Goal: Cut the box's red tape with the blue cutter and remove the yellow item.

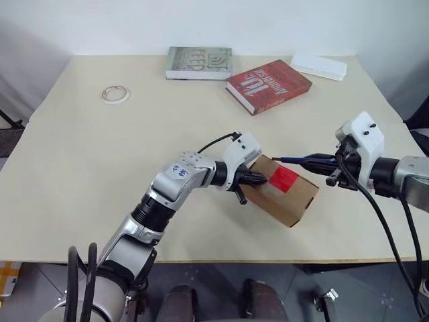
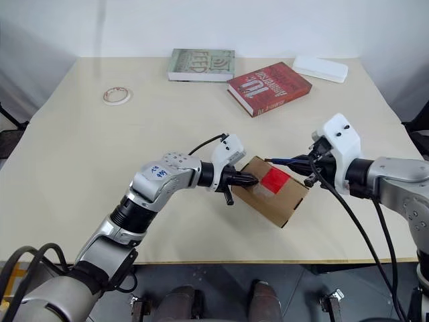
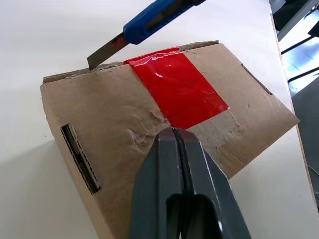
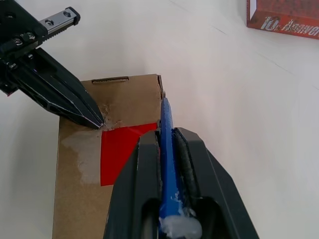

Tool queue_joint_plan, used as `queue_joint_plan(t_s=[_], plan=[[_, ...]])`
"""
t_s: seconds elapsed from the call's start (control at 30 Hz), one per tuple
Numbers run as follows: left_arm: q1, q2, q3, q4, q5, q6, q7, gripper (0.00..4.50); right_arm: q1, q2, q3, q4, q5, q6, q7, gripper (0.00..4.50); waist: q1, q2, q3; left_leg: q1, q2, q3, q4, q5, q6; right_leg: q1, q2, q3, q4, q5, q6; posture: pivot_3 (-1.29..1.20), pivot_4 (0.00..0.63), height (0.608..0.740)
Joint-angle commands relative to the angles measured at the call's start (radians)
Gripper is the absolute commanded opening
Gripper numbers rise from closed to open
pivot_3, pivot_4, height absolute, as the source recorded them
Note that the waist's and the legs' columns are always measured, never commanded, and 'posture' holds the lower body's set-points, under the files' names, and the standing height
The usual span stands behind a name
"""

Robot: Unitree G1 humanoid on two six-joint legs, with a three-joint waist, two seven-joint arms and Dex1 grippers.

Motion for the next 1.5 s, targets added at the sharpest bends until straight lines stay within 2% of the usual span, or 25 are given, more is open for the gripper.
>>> queue_joint_plan(t_s=[0.03,0.53,0.63,0.97,1.2,1.5], plan=[[-0.001,0.014,0.002,0.017,0.029,0.007,0.003,0.02,0.011,-0.03,-0.046,-0.024,0.005,0.002,0.003,0.12,0.0,0.0,0.0,0.0,0.0,0.0,0.0,0.0,0.0,0.0,0.0,0.0,0.0,0.0,0.0,0.0,0.15,0.74],[-0.015,0.012,-0.017,0.035,0.055,0.025,0.029,0.02,0.06,-0.145,-0.023,-0.042,0.022,0.051,0.033,0.12,0.001,0.0,0.0,0.0,0.0,0.0,0.002,-0.001,0.001,0.001,0.0,0.0,-0.001,0.0,0.0,0.0,0.15,0.74],[-0.025,0.017,-0.046,0.034,0.077,0.047,0.032,0.02,0.042,-0.132,-0.021,-0.053,0.046,0.084,0.018,0.12,0.002,0.0,0.0,0.0,0.0,0.0,0.003,-0.001,0.001,0.002,0.0,0.0,-0.001,0.0,0.0,0.0,0.15,0.74],[-0.056,0.013,-0.126,0.029,0.125,0.129,0.036,0.02,-0.055,0.023,-0.065,-0.1,0.142,0.207,-0.107,0.12,-0.002,-0.001,-0.001,0.004,0.0,-0.001,0.004,-0.001,0.002,0.007,0.0,0.0,-0.002,0.001,-0.001,0.0,0.15,0.74],[-0.06,-0.005,-0.122,0.053,0.139,0.112,0.038,0.02,-0.067,0.065,-0.1,-0.114,0.162,0.328,-0.16,0.12,-0.001,-0.001,-0.001,0.004,0.001,-0.001,0.005,-0.001,0.003,0.008,0.0,0.0,-0.002,0.002,-0.001,0.0,0.15,0.74],[-0.073,-0.023,-0.118,0.087,0.155,0.103,0.045,0.02,-0.089,0.065,-0.167,-0.123,0.176,0.428,-0.176,0.12,0.006,-0.001,-0.001,0.004,0.0,-0.002,0.005,-0.002,0.005,0.01,0.0,0.0,-0.003,0.002,-0.001,0.0,0.15,0.74]])
